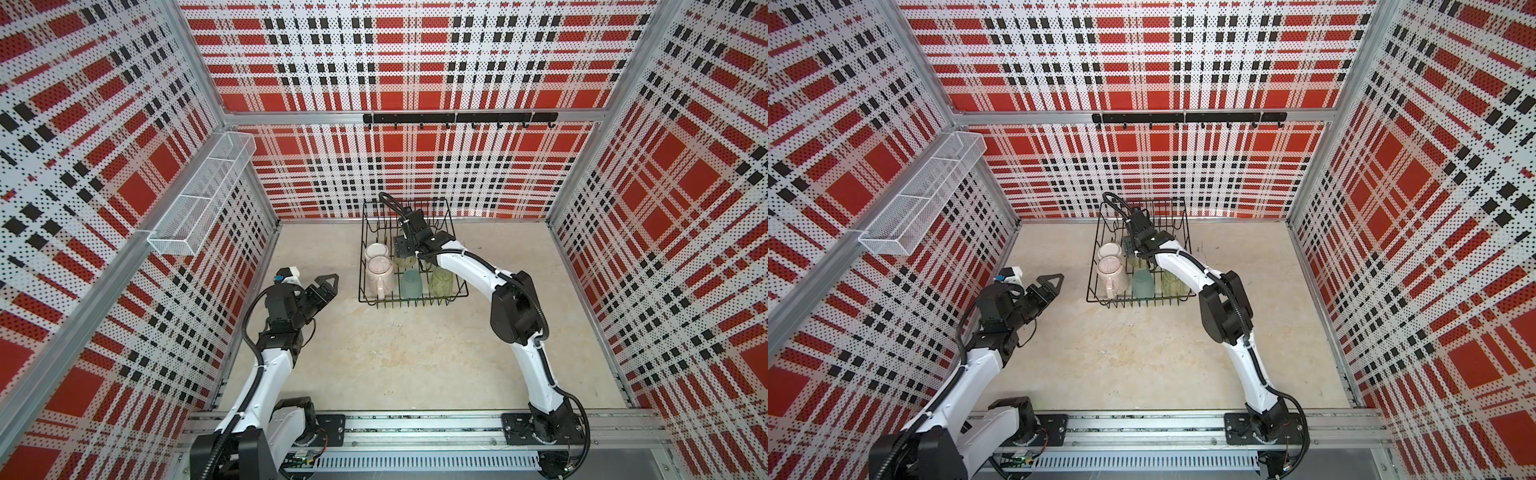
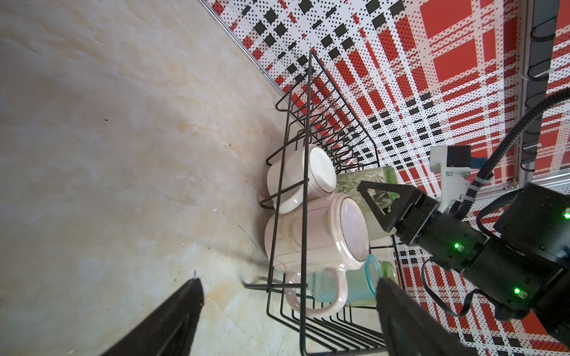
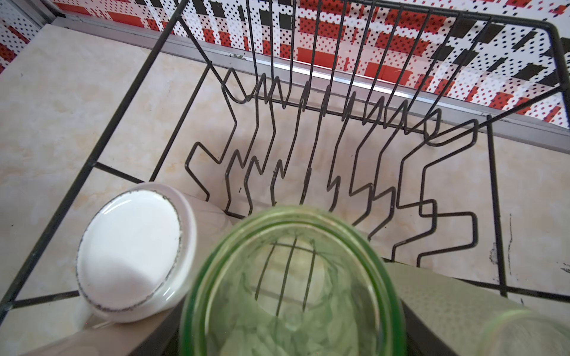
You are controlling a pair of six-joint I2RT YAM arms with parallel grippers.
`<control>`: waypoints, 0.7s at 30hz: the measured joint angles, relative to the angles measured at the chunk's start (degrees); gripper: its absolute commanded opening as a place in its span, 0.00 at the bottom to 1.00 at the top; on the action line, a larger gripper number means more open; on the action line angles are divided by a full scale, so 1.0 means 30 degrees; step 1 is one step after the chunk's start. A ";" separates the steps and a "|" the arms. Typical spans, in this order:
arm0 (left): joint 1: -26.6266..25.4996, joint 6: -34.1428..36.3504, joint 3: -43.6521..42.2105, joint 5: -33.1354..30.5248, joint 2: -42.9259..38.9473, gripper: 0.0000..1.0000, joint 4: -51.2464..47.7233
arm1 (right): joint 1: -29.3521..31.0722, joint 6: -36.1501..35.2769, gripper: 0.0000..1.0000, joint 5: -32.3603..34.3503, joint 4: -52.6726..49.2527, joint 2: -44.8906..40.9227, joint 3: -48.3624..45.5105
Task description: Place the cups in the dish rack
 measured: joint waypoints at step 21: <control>0.0000 -0.0357 -0.0029 0.0168 0.0379 0.91 0.0495 | -0.0007 -0.0197 0.93 -0.0029 -0.0525 0.0240 0.0393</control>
